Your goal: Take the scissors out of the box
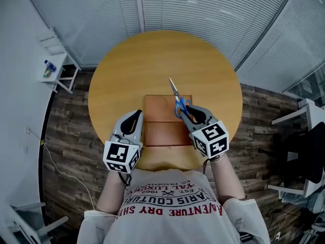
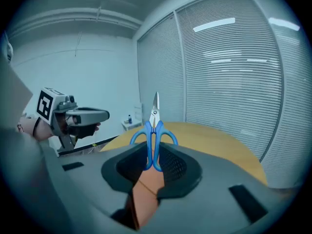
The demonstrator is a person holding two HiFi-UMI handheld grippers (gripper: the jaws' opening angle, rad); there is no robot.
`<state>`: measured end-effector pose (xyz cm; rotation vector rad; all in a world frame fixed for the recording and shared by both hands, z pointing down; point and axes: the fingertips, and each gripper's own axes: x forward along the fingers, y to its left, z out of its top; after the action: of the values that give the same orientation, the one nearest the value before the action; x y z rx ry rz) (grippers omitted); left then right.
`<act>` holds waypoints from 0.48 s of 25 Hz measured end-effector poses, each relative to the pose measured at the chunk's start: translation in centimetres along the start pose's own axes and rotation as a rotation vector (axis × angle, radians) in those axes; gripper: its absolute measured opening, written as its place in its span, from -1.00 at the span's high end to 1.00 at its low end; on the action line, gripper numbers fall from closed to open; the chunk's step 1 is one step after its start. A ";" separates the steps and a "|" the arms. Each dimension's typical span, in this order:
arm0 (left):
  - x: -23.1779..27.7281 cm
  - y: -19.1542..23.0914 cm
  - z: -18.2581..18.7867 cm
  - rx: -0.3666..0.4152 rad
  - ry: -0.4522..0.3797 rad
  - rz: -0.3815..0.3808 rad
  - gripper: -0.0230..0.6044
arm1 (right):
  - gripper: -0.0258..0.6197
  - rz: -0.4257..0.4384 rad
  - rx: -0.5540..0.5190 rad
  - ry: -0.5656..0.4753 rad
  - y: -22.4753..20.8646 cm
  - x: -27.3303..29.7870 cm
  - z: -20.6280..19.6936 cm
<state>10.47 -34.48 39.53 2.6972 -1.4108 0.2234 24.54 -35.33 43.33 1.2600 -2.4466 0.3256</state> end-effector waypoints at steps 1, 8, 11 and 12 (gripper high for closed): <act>0.0 0.0 0.3 0.001 -0.008 -0.002 0.89 | 0.66 -0.018 0.006 -0.032 0.0 -0.3 0.8; 0.1 -0.5 2.5 0.015 -0.061 -0.034 0.89 | 0.66 -0.135 0.033 -0.209 -0.1 -2.3 4.4; 0.1 -0.6 2.9 0.017 -0.073 -0.045 0.89 | 0.66 -0.162 0.038 -0.237 0.1 -2.7 4.7; 0.2 -0.6 3.0 0.016 -0.075 -0.047 0.89 | 0.66 -0.169 0.039 -0.244 0.2 -2.8 4.7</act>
<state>11.28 -34.73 36.61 2.7755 -1.3682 0.1317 24.87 -34.88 37.87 1.5953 -2.5176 0.1841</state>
